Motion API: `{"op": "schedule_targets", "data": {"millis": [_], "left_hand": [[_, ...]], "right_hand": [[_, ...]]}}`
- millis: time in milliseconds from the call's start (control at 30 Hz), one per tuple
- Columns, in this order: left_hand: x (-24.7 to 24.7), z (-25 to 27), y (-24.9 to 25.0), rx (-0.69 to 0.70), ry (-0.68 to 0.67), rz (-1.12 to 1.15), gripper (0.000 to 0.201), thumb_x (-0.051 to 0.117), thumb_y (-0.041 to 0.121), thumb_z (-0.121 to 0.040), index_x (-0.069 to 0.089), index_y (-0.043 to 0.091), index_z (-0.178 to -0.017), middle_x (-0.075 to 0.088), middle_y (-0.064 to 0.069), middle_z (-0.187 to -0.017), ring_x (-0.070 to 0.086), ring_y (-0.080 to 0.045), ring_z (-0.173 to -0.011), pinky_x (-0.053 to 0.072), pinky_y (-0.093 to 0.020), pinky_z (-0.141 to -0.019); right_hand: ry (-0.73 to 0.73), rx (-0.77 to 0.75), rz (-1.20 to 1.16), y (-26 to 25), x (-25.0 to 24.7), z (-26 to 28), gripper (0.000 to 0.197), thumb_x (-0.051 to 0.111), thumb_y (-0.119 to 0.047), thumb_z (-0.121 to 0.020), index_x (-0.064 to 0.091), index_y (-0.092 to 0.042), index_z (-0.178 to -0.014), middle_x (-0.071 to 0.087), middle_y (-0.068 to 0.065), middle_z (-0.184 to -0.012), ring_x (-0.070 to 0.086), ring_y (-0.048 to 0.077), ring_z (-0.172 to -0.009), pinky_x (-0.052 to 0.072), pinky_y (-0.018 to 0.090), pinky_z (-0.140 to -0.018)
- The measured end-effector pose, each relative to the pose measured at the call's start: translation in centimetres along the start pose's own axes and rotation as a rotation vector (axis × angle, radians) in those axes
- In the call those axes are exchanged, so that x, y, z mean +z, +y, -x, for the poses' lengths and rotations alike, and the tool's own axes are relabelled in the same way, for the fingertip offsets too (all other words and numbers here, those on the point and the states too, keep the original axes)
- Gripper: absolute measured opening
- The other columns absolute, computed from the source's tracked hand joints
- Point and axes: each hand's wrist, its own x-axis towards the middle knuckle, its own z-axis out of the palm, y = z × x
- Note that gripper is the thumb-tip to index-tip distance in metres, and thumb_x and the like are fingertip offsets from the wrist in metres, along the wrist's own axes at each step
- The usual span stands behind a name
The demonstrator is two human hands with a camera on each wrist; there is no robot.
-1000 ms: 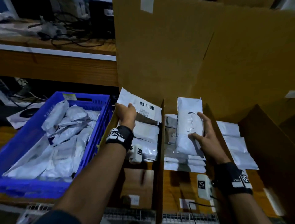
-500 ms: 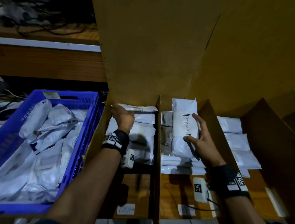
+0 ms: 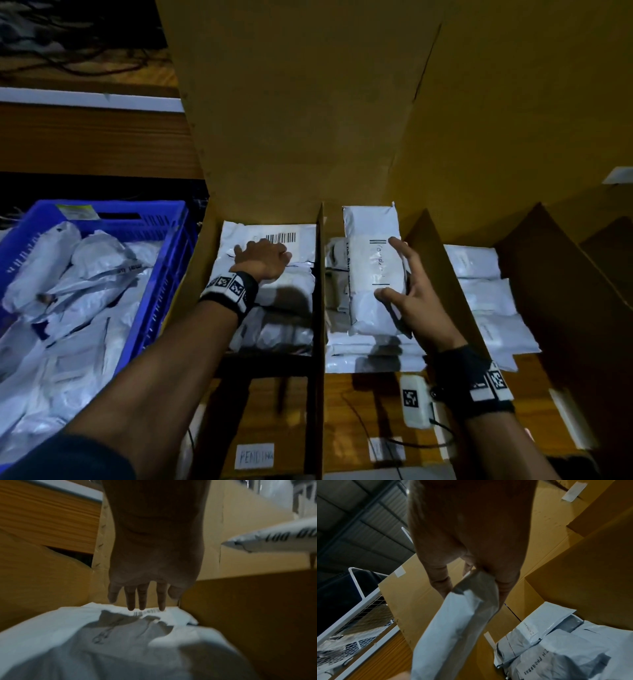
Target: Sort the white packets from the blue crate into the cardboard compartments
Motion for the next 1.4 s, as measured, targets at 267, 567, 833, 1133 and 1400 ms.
{"op": "schedule_targets", "data": {"millis": [267,567,833,1133,1400], "left_hand": [[-2.7,8.1,5.1,0.135,0.389,0.466,0.018,0.056,0.041,-0.100,0.073,0.038,-0.105,0.075,0.014,-0.107,0.071,-0.014,-0.094,0.060,-0.039,-0.089],[-3.6,24.4,14.2,0.322,0.264,0.660,0.036,0.067,0.044,-0.100,0.060,0.030,-0.133,0.070,0.011,-0.110,0.065,0.001,-0.090,0.048,-0.016,-0.067],[-1.8,31.9,21.7,0.236,0.024,1.150,0.072,0.083,0.029,-0.092,0.035,0.029,-0.145,0.072,-0.008,-0.124,0.076,-0.022,-0.104,0.066,-0.042,-0.087],[1.9,35.8,29.9,0.295,0.024,1.357,0.041,0.075,0.007,-0.097,0.053,0.015,-0.130,0.075,-0.010,-0.113,0.077,-0.019,-0.096,0.064,-0.032,-0.069],[3.5,30.9,34.2,0.307,0.019,1.305,0.040,0.072,0.008,-0.099,0.049,0.015,-0.132,0.072,-0.010,-0.115,0.075,-0.026,-0.103,0.066,-0.043,-0.085]], "right_hand": [[0.024,-0.045,0.057,-0.2,-1.9,3.1,0.085,0.062,0.013,-0.097,0.036,-0.043,-0.156,0.052,-0.037,-0.135,0.061,-0.016,-0.113,0.061,0.021,-0.080],[-0.059,-0.184,0.138,-1.7,-5.4,12.3,0.083,0.065,0.015,-0.094,0.038,-0.031,-0.158,0.047,-0.012,-0.156,0.055,0.006,-0.136,0.055,0.023,-0.097],[-0.116,-0.195,0.210,-2.2,-11.9,23.3,0.084,0.064,0.013,-0.096,0.043,-0.042,-0.156,0.054,-0.009,-0.151,0.062,0.013,-0.128,0.059,0.035,-0.097],[0.104,-0.225,0.543,-1.3,-16.5,28.9,0.099,0.092,-0.052,-0.076,0.030,-0.051,-0.154,0.054,-0.010,-0.151,0.061,0.011,-0.128,0.058,0.034,-0.097],[0.302,-0.204,0.971,0.4,-21.3,25.2,0.119,0.084,-0.049,-0.074,0.003,-0.042,-0.162,0.042,0.001,-0.152,0.051,0.030,-0.135,0.055,0.057,-0.094]]}}
